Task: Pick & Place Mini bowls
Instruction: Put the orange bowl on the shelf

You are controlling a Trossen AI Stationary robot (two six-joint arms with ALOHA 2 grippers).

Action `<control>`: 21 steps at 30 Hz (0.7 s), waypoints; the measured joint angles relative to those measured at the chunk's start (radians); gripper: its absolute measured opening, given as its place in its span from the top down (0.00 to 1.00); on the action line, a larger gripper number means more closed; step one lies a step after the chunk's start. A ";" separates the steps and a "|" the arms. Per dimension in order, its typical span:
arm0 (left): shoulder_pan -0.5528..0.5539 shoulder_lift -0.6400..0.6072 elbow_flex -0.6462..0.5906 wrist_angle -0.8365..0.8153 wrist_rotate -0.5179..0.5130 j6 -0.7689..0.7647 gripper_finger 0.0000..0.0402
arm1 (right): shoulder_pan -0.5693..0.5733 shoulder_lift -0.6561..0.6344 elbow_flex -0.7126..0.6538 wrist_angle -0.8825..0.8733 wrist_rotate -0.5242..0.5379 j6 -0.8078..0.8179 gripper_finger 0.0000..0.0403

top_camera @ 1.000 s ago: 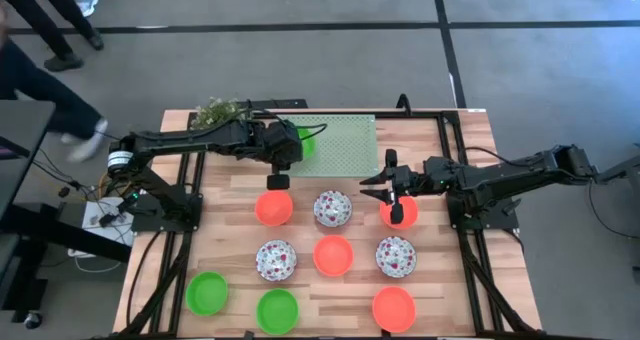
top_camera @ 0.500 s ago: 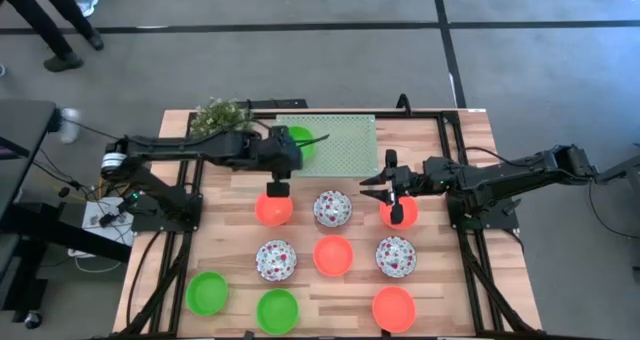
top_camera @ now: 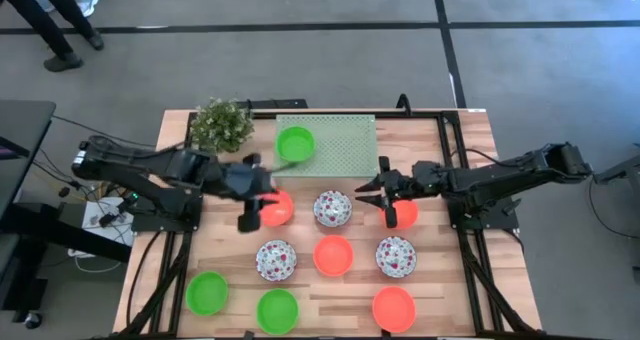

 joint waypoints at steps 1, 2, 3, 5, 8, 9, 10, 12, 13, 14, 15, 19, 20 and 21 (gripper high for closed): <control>-0.023 -0.021 -0.044 0.018 0.001 -0.024 0.74 | 0.002 0.009 0.000 0.005 -0.010 0.008 0.77; -0.043 -0.041 -0.091 0.047 0.001 -0.043 0.74 | 0.005 0.019 0.000 0.010 -0.019 0.012 0.77; -0.064 -0.059 -0.138 0.095 -0.002 -0.056 0.74 | 0.008 0.025 0.000 0.013 -0.024 0.013 0.77; -0.104 -0.095 -0.245 0.230 -0.028 -0.061 0.74 | 0.020 0.040 0.000 0.035 -0.028 0.013 0.77; -0.146 -0.128 -0.394 0.446 -0.070 -0.042 0.74 | 0.034 0.059 0.011 0.030 -0.044 0.016 0.77; -0.156 -0.137 -0.439 0.514 -0.089 -0.033 0.74 | 0.038 0.071 0.023 0.028 -0.054 0.023 0.77; -0.162 -0.143 -0.481 0.579 -0.106 -0.017 0.74 | 0.042 0.085 0.041 0.026 -0.058 0.029 0.77; -0.167 -0.145 -0.557 0.704 -0.128 0.014 0.74 | 0.054 0.114 0.075 -0.005 -0.075 0.029 0.77; -0.166 -0.146 -0.588 0.743 -0.131 0.021 0.74 | 0.061 0.137 0.096 -0.023 -0.076 0.029 0.77; -0.165 -0.148 -0.616 0.776 -0.137 0.026 0.74 | 0.066 0.161 0.114 -0.046 -0.076 0.028 0.77; -0.163 -0.148 -0.637 0.801 -0.139 0.026 0.74 | 0.071 0.187 0.134 -0.075 -0.076 0.028 0.77; -0.159 -0.154 -0.689 0.823 -0.165 -0.006 0.74 | 0.087 0.293 0.212 -0.184 -0.076 -0.011 0.77; -0.159 -0.156 -0.698 0.823 -0.176 -0.012 0.74 | 0.092 0.317 0.228 -0.221 -0.076 -0.036 0.77; -0.159 -0.158 -0.703 0.823 -0.183 -0.016 0.74 | 0.094 0.344 0.248 -0.245 -0.076 -0.057 0.77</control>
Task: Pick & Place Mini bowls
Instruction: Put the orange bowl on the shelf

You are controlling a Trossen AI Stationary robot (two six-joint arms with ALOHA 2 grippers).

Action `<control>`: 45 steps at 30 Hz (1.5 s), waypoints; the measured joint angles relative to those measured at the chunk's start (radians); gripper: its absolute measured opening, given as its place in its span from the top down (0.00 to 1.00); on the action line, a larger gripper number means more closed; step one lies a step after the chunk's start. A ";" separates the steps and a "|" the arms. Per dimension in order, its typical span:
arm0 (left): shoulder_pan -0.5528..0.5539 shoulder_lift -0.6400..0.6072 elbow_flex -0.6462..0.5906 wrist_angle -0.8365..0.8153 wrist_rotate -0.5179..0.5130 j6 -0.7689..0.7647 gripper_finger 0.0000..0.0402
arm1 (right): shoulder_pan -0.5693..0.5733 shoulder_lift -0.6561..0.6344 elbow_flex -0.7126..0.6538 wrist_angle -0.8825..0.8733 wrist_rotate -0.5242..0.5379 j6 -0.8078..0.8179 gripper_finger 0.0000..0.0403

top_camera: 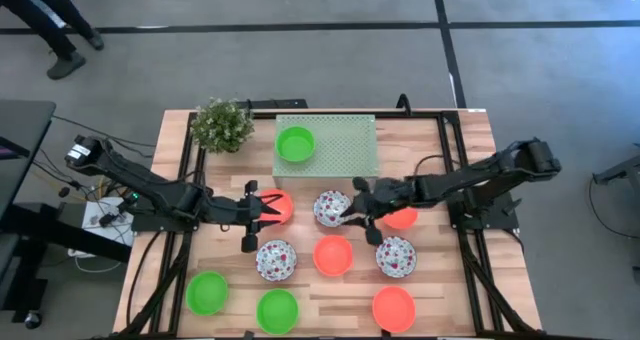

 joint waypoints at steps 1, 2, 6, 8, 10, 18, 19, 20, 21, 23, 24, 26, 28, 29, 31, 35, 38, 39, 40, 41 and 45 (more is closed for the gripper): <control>0.000 0.000 -0.001 0.001 -0.001 0.000 0.74 | 0.004 0.025 0.019 -0.015 0.000 -0.017 0.77; 0.000 0.000 -0.001 0.001 -0.003 0.002 0.74 | 0.008 0.043 0.034 -0.036 0.000 -0.028 0.77; 0.000 -0.008 -0.002 0.022 -0.005 0.005 0.74 | 0.017 0.132 0.087 -0.046 0.001 -0.054 0.77; 0.001 -0.018 -0.002 0.015 -0.010 0.007 0.74 | 0.017 0.172 0.105 -0.065 0.002 -0.062 0.77; 0.005 -0.021 -0.002 0.025 -0.015 0.007 0.74 | 0.017 0.209 0.123 -0.067 0.006 -0.080 0.76; 0.006 -0.033 -0.002 0.024 -0.019 0.007 0.74 | 0.029 0.245 0.175 -0.123 0.058 -0.099 0.63; 0.006 -0.033 -0.002 0.023 -0.019 0.007 0.74 | 0.038 0.242 0.179 -0.138 0.057 -0.099 0.61; 0.006 -0.033 -0.002 0.023 -0.019 0.007 0.74 | 0.049 0.235 0.181 -0.156 0.056 -0.097 0.60; 0.006 -0.033 -0.002 0.023 -0.019 0.007 0.74 | 0.060 0.232 0.187 -0.166 0.051 -0.076 0.58; 0.006 -0.033 -0.002 0.023 -0.019 0.007 0.74 | 0.080 0.232 0.198 -0.181 0.035 0.018 0.56; 0.006 -0.033 -0.002 0.023 -0.019 0.007 0.74 | 0.088 0.232 0.200 -0.195 0.026 0.077 0.55; 0.006 -0.033 -0.002 0.023 -0.019 0.007 0.74 | 0.103 0.232 0.206 -0.227 0.025 0.208 0.54; 0.007 -0.033 -0.002 0.026 -0.019 0.008 0.74 | 0.114 0.232 0.209 -0.248 0.026 0.297 0.53; 0.007 -0.033 -0.002 0.026 -0.019 0.016 0.74 | 0.115 0.232 0.209 -0.265 0.027 0.323 0.53; 0.007 -0.033 -0.002 0.029 -0.019 0.039 0.74 | 0.115 0.232 0.207 -0.281 0.034 0.348 0.53; 0.007 -0.033 -0.002 0.037 -0.019 0.084 0.74 | 0.115 0.232 0.207 -0.311 0.092 0.414 0.54; 0.007 -0.033 -0.002 0.040 -0.019 0.109 0.74 | 0.114 0.232 0.207 -0.373 0.123 0.500 0.55; 0.007 -0.033 -0.002 0.043 -0.019 0.113 0.74 | 0.114 0.233 0.207 -0.393 0.129 0.529 0.55; 0.007 -0.033 -0.002 0.045 -0.019 0.118 0.74 | 0.114 0.240 0.208 -0.404 0.132 0.557 0.56; 0.007 -0.033 -0.002 0.045 -0.019 0.119 0.74 | 0.114 0.246 0.208 -0.409 0.132 0.582 0.56; 0.007 -0.032 -0.002 0.052 -0.019 0.120 0.74 | 0.114 0.262 0.209 -0.407 0.126 0.611 0.57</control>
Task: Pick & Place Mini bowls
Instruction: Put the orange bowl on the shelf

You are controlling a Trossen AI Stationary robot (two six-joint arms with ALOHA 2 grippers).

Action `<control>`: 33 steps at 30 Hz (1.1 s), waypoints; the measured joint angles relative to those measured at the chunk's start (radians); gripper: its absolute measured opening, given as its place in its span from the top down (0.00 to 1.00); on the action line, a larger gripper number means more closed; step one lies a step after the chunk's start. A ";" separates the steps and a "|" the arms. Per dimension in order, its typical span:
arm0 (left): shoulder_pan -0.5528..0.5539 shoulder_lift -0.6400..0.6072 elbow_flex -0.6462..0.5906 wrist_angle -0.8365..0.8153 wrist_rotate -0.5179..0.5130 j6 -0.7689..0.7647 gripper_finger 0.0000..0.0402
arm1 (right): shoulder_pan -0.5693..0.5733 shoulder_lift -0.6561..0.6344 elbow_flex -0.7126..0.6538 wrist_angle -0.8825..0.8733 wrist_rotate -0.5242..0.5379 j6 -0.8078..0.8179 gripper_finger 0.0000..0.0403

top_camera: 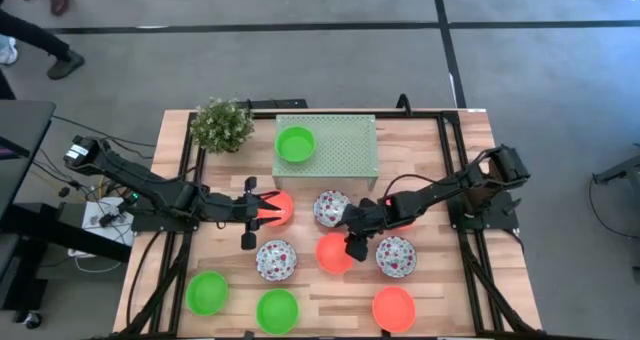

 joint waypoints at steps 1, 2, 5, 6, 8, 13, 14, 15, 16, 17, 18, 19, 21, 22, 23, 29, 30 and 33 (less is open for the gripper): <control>0.000 -0.001 0.000 0.003 0.000 0.000 0.74 | 0.000 0.000 -0.001 -0.009 0.002 0.000 0.57; 0.000 -0.001 0.000 0.009 0.000 0.000 0.74 | 0.000 0.000 -0.002 -0.008 0.001 0.000 0.58; 0.000 -0.004 0.000 0.015 0.000 0.000 0.74 | -0.008 0.013 0.000 0.004 0.001 0.000 0.60; 0.000 -0.004 0.000 0.019 0.000 0.000 0.74 | -0.011 0.015 -0.002 -0.001 0.001 0.000 0.61; 0.000 -0.008 0.000 0.017 0.000 0.000 0.74 | -0.015 0.025 -0.001 0.005 0.001 0.000 0.65; 0.000 -0.009 0.000 0.022 0.000 0.000 0.74 | -0.028 0.027 -0.001 0.001 0.001 0.000 0.81; 0.000 -0.009 0.000 0.024 0.000 0.000 0.74 | -0.028 0.026 -0.002 -0.001 -0.001 0.000 0.85; 0.000 -0.009 0.000 0.025 0.000 0.000 0.74 | -0.028 0.025 -0.002 -0.004 -0.007 0.000 0.88; 0.000 -0.009 0.000 0.025 0.000 0.000 0.74 | -0.028 0.024 -0.002 0.000 -0.016 0.000 0.93; 0.000 -0.009 0.000 0.027 0.000 0.000 0.74 | -0.027 0.023 -0.001 0.004 -0.023 0.000 0.96; 0.000 -0.009 0.000 0.029 0.000 0.000 0.74 | -0.024 0.023 0.000 0.001 -0.027 0.000 0.98; 0.000 -0.009 0.000 0.030 0.000 0.000 0.74 | -0.020 0.023 0.004 -0.005 -0.035 -0.001 0.98; 0.000 -0.009 0.000 0.031 0.000 0.000 0.74 | -0.015 0.023 0.026 -0.019 -0.065 -0.001 0.97; 0.000 -0.009 0.000 0.032 0.000 0.000 0.74 | -0.012 0.023 0.044 -0.028 -0.072 -0.002 0.96; 0.000 -0.009 0.000 0.034 0.000 0.000 0.74 | -0.012 0.023 0.067 -0.049 -0.074 -0.004 0.96; 0.000 -0.009 0.000 0.053 0.000 0.003 0.74 | -0.020 -0.009 0.267 -0.305 -0.052 -0.157 0.98; 0.000 -0.009 0.000 0.060 0.000 0.016 0.74 | -0.028 -0.013 0.312 -0.357 -0.038 -0.186 0.98; 0.000 -0.009 0.001 0.078 0.000 0.076 0.74 | -0.057 -0.037 0.442 -0.527 0.021 -0.284 0.98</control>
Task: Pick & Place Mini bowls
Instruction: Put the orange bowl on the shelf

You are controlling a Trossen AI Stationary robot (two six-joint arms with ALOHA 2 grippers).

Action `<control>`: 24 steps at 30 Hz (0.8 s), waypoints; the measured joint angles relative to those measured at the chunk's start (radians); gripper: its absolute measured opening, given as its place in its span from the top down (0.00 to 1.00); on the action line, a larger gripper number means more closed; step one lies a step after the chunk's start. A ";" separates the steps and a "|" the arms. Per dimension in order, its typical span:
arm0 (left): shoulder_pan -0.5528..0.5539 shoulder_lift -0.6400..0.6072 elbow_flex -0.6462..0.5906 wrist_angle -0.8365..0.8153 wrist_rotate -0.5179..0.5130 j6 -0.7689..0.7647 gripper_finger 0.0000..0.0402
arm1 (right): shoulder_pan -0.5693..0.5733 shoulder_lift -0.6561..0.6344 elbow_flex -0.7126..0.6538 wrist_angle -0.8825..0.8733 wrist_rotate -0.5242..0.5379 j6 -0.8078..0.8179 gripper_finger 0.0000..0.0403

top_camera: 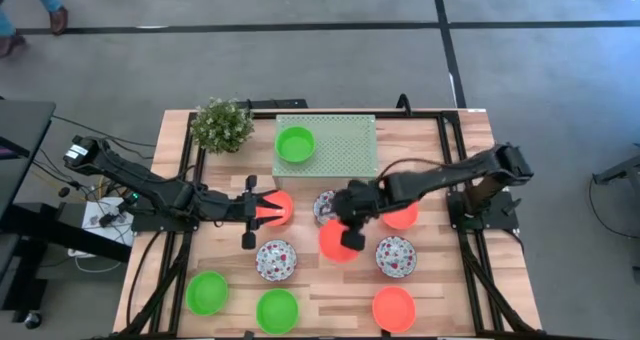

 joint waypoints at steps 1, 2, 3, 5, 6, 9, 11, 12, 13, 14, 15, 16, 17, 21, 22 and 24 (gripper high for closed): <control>0.000 -0.001 0.000 0.007 0.000 0.013 0.74 | -0.012 -0.005 0.047 -0.046 0.032 -0.031 0.99; 0.000 -0.005 0.000 0.004 0.000 0.018 0.74 | -0.027 -0.013 0.093 -0.070 0.065 -0.062 0.99; 0.000 -0.006 0.000 0.009 0.000 0.020 0.74 | -0.044 -0.023 0.130 -0.111 0.109 -0.093 0.99; 0.000 -0.015 0.000 0.017 0.001 0.021 0.74 | -0.091 -0.036 0.202 -0.174 0.181 -0.145 0.99; 0.000 -0.022 0.000 0.016 0.000 0.021 0.74 | -0.119 -0.042 0.233 -0.178 0.200 -0.165 0.99; 0.000 -0.039 0.000 0.038 0.001 0.021 0.74 | -0.231 -0.052 0.291 -0.192 0.197 -0.195 0.99; 0.000 -0.046 0.000 0.063 -0.001 0.021 0.74 | -0.312 -0.055 0.298 -0.191 0.194 -0.195 0.99; 0.000 -0.052 0.001 0.066 -0.005 0.022 0.74 | -0.350 -0.055 0.298 -0.195 0.184 -0.195 0.99; 0.000 -0.063 0.000 0.058 -0.014 0.027 0.74 | -0.387 -0.050 0.297 -0.202 0.165 -0.195 1.00; 0.000 -0.065 0.000 0.068 -0.021 0.031 0.74 | -0.423 -0.041 0.297 -0.206 0.138 -0.195 1.00; 0.000 -0.065 0.001 0.079 -0.022 0.032 0.74 | -0.454 -0.033 0.297 -0.208 0.111 -0.197 1.00; 0.000 -0.069 0.000 0.074 -0.026 0.032 0.74 | -0.483 -0.023 0.295 -0.210 0.090 -0.198 1.00; 0.000 -0.071 0.000 0.071 -0.035 0.034 0.74 | -0.509 -0.009 0.294 -0.205 0.075 -0.198 1.00; 0.011 -0.065 0.000 0.079 -0.044 0.050 0.74 | -0.579 0.042 0.296 -0.186 0.018 -0.209 1.00; 0.018 -0.064 0.000 0.079 -0.044 0.050 0.74 | -0.589 0.055 0.296 -0.185 0.006 -0.215 1.00; 0.033 -0.060 0.000 0.080 -0.046 0.050 0.74 | -0.604 0.080 0.294 -0.189 0.004 -0.217 1.00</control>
